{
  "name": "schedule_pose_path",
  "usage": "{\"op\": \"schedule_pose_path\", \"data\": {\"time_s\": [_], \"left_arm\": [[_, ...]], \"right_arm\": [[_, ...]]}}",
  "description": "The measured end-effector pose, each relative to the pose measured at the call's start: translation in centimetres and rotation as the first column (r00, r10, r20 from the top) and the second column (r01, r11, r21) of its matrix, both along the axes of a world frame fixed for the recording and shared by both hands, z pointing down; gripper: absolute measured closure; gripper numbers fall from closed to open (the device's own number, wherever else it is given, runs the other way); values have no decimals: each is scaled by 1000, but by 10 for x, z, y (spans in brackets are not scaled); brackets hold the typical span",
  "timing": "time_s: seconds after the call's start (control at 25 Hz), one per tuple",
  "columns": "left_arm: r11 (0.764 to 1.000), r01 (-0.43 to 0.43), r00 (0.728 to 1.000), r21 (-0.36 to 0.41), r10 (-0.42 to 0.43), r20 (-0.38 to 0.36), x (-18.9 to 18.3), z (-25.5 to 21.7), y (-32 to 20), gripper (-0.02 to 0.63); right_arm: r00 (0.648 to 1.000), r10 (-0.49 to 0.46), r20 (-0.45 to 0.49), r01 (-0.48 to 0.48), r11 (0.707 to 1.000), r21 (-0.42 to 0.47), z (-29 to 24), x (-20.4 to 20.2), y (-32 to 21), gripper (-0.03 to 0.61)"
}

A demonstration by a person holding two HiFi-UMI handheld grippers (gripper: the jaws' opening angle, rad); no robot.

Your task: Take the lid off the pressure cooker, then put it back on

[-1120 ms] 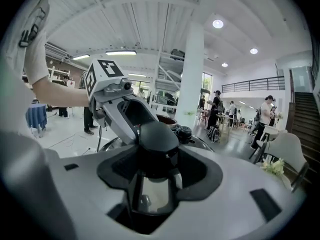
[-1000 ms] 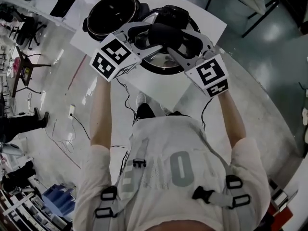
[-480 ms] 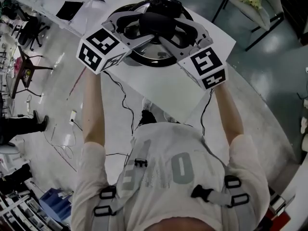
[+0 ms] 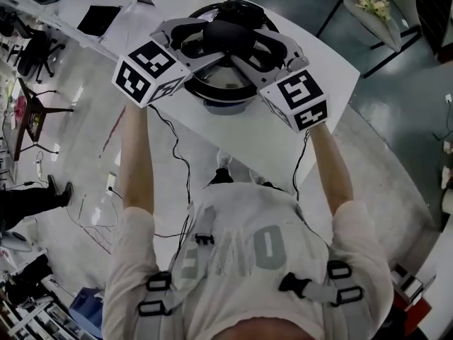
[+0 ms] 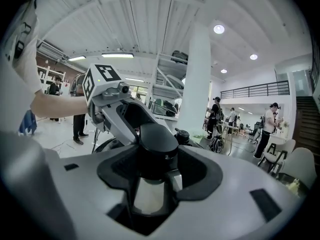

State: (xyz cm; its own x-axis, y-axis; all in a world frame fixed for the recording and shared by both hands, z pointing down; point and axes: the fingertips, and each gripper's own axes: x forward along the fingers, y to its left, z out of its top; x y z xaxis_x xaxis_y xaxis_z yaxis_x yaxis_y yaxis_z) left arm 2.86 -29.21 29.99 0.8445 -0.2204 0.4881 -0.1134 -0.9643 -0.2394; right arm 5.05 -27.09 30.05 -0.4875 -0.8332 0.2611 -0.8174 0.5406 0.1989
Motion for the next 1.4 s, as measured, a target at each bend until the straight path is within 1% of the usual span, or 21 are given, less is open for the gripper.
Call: {"op": "schedule_pose_path", "data": {"time_s": [0.2,0.4,0.6,0.88,1.04,1.28,1.4], "left_arm": [[999,-31,999,-36,31,14,-14,19,-21,336],[996,-54,998,-66,55,12,-18,33,-30,336],[995,-79,996,-69,81,30,-15,45,-30,336],[993,-100,993,-58,103,53,-8,53,-31,336],[991,-88,995,-99,92,34,-13,62,-34,336],[986,-102,995,-130,102,-9,-12,62,-34,336],[984,-110,994,-143,107,-27,-14,63,-34,336]], "right_arm": [[1000,30,5,-29,999,-46,18,-14,-20,334],[999,52,-2,-52,996,-78,32,-19,-29,334],[996,76,-42,-79,993,-88,41,-17,-28,334],[995,100,-27,-103,988,-111,55,-13,-30,336],[995,96,-23,-99,988,-121,59,-16,-32,334],[996,92,-15,-93,988,-121,59,-15,-32,334],[996,89,-16,-90,986,-139,59,-17,-32,334]]}}
